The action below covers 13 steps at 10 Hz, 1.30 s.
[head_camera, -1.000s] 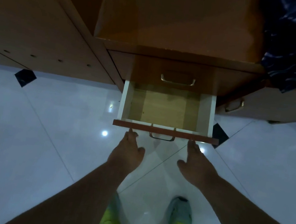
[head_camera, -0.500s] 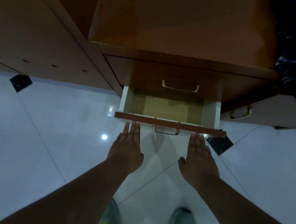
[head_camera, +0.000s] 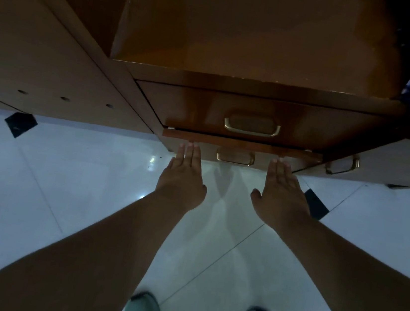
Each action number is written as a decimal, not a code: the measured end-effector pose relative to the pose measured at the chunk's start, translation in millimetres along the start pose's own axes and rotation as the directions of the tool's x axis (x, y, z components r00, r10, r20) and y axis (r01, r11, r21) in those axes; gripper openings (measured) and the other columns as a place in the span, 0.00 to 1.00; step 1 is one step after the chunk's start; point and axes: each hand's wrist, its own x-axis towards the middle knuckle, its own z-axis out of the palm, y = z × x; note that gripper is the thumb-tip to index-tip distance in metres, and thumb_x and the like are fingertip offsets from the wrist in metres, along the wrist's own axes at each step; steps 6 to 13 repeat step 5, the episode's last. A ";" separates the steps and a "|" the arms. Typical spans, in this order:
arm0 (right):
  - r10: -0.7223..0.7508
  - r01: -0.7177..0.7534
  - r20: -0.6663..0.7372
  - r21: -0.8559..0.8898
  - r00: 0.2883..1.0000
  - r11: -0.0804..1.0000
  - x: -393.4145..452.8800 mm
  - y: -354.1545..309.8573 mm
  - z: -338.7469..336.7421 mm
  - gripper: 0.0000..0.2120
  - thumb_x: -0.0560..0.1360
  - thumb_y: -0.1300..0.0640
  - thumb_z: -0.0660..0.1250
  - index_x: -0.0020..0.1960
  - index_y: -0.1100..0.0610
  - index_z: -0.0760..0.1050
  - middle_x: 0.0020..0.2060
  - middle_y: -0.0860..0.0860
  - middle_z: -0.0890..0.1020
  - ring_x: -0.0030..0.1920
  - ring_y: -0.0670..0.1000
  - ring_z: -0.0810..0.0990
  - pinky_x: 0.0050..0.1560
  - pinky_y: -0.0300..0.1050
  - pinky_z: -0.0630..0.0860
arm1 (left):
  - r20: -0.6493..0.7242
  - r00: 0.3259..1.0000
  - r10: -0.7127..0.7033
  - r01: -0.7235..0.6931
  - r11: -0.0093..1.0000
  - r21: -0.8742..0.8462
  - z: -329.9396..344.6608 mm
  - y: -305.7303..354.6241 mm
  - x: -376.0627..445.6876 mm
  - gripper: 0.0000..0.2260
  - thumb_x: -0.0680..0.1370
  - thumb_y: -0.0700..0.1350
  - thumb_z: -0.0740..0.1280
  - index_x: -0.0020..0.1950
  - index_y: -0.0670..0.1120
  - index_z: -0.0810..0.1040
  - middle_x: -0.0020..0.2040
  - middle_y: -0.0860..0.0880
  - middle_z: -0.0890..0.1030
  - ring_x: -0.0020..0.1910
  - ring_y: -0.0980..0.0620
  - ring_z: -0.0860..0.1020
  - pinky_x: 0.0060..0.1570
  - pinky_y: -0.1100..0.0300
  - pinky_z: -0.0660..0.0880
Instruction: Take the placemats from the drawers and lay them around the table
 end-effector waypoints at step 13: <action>-0.014 0.053 -0.241 0.158 0.970 0.986 -103.8 -27.1 -130.1 0.33 0.79 0.39 0.59 0.79 0.55 0.59 0.79 0.55 0.60 0.75 0.59 0.65 0.72 0.58 0.66 | -0.071 0.994 0.083 -0.091 0.988 -0.121 -123.6 61.4 -107.0 0.32 0.81 0.50 0.61 0.83 0.46 0.55 0.84 0.47 0.47 0.82 0.46 0.47 0.75 0.44 0.60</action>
